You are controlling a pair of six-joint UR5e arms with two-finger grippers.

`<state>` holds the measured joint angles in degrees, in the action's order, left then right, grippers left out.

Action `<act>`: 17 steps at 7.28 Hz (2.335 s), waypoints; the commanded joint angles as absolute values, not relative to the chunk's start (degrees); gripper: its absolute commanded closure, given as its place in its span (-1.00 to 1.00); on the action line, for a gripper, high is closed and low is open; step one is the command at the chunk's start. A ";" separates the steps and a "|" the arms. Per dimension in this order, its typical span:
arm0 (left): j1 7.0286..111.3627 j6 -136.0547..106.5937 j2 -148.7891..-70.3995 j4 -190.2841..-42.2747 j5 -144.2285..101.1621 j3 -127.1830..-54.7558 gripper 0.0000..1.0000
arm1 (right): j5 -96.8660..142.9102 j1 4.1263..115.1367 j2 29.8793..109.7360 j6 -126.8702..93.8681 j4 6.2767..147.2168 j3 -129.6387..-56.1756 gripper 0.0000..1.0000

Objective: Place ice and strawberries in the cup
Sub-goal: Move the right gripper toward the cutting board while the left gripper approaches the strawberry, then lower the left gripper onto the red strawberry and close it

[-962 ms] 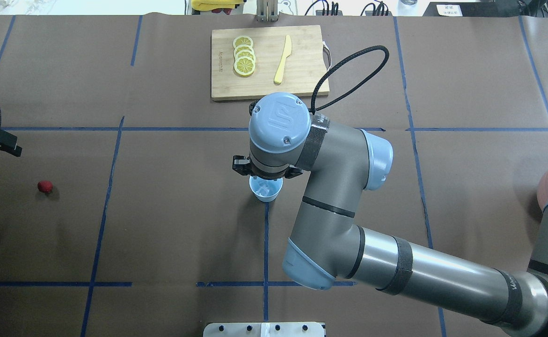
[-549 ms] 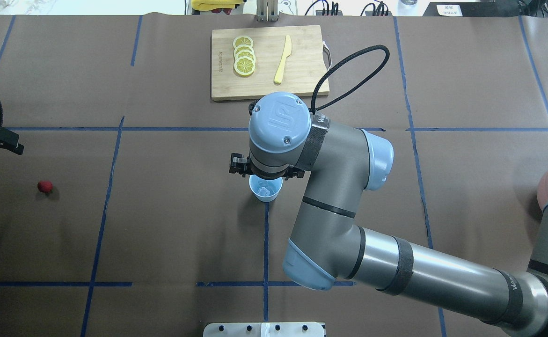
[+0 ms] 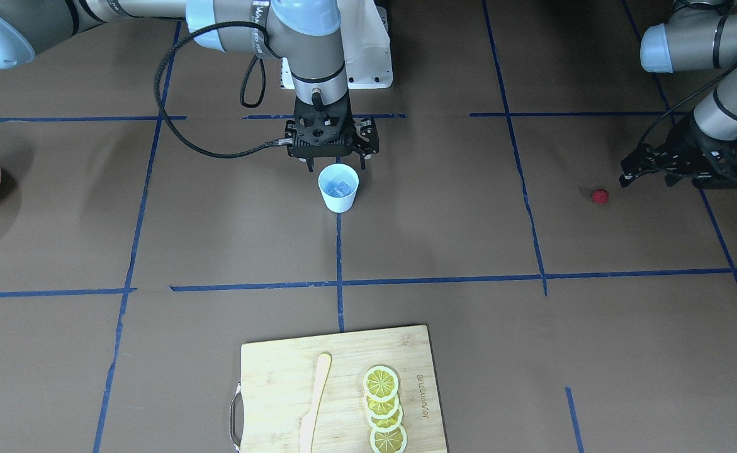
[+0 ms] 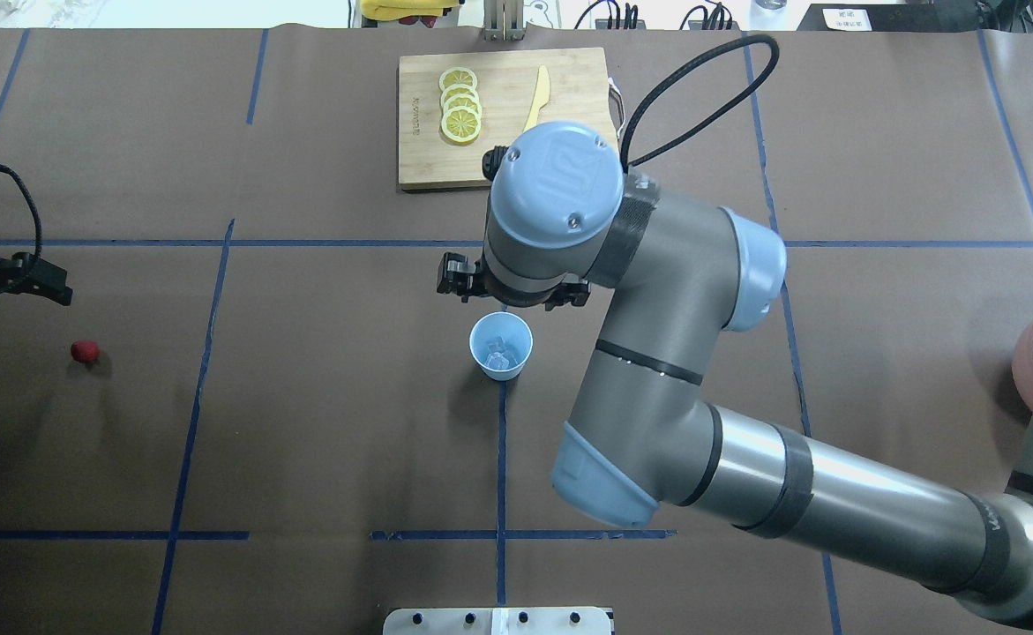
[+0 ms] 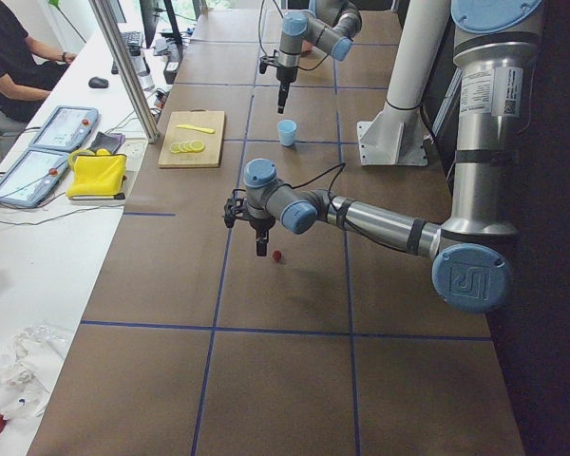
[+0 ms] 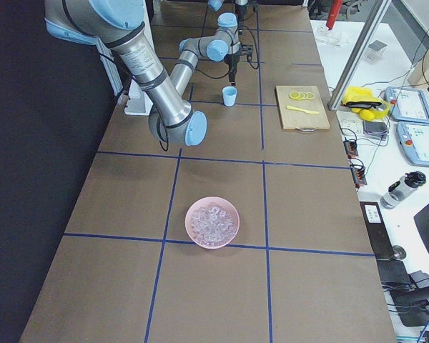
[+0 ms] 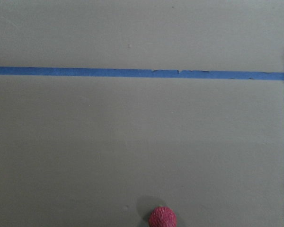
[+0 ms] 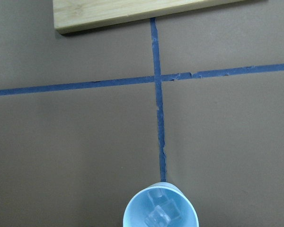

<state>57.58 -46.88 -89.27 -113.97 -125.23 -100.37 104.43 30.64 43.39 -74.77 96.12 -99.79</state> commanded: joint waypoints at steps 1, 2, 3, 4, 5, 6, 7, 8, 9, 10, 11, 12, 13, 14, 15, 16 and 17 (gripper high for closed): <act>53.46 -55.43 -89.21 -126.08 -122.80 -95.02 -1.00 | 108.08 35.40 44.55 -72.09 96.77 -102.38 -0.99; 51.70 -56.07 -89.03 -126.47 -120.78 -94.75 -1.00 | 108.98 37.51 45.78 -69.46 97.03 -103.87 -0.99; 50.37 -57.55 -88.86 -126.56 -120.15 -94.49 -1.00 | 109.77 39.18 47.27 -67.26 97.81 -105.63 -0.99; 49.67 -57.92 -88.77 -126.56 -119.80 -94.48 -1.00 | 110.73 40.42 48.07 -66.28 97.82 -106.08 -0.99; 49.66 -57.92 -88.60 -126.48 -119.79 -94.48 -1.00 | 110.92 40.69 48.25 -66.18 97.82 -106.08 -0.99; 49.66 -57.92 -88.59 -126.47 -119.88 -94.48 -1.00 | 110.92 40.87 48.34 -66.18 97.82 -106.08 -0.99; 49.14 -57.92 -88.51 -126.39 -119.80 -94.48 -0.99 | 110.92 40.87 48.43 -66.18 97.82 -106.17 -0.99; 48.96 -57.92 -88.51 -126.39 -119.79 -94.48 -0.97 | 110.83 40.87 48.43 -66.27 97.82 -106.35 -0.99; 48.78 -57.92 -88.51 -126.21 -119.71 -94.40 -0.93 | 110.83 40.87 48.69 -66.27 97.82 -106.52 -0.99; 48.61 -57.92 -88.51 -126.21 -119.71 -94.22 -0.89 | 110.83 40.87 48.95 -66.27 97.82 -106.61 -0.99; 48.60 -58.01 -88.51 -126.04 -119.71 -94.22 -0.84 | 110.83 40.87 48.96 -66.27 97.74 -106.61 -0.99; 48.60 -58.09 -88.51 -126.04 -119.79 -94.22 -0.78 | 110.83 40.87 48.96 -66.27 97.73 -106.52 -0.99; 48.43 -58.01 -87.46 -126.04 -119.79 -94.31 -0.72 | 110.74 40.70 48.96 -66.27 97.73 -106.52 -0.99; 48.43 -58.01 -86.93 -126.04 -119.88 -94.65 -0.66 | 110.57 40.52 48.96 -66.27 97.73 -106.44 -0.99; 48.43 -58.09 -86.75 -126.04 -119.88 -94.66 -0.61 | 110.57 40.43 49.04 -66.27 97.73 -106.44 -0.99; 48.34 -58.10 -86.75 -126.04 -119.97 -94.83 -0.56 | 110.57 40.43 49.04 -66.27 97.73 -106.52 -0.99; 48.25 -58.10 -86.75 -126.04 -119.97 -94.92 -0.52 | 110.57 40.43 49.13 -66.27 97.73 -106.52 -0.99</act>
<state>48.34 -58.08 -86.80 -126.03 -119.93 -94.78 110.57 40.47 49.06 -66.27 97.73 -106.48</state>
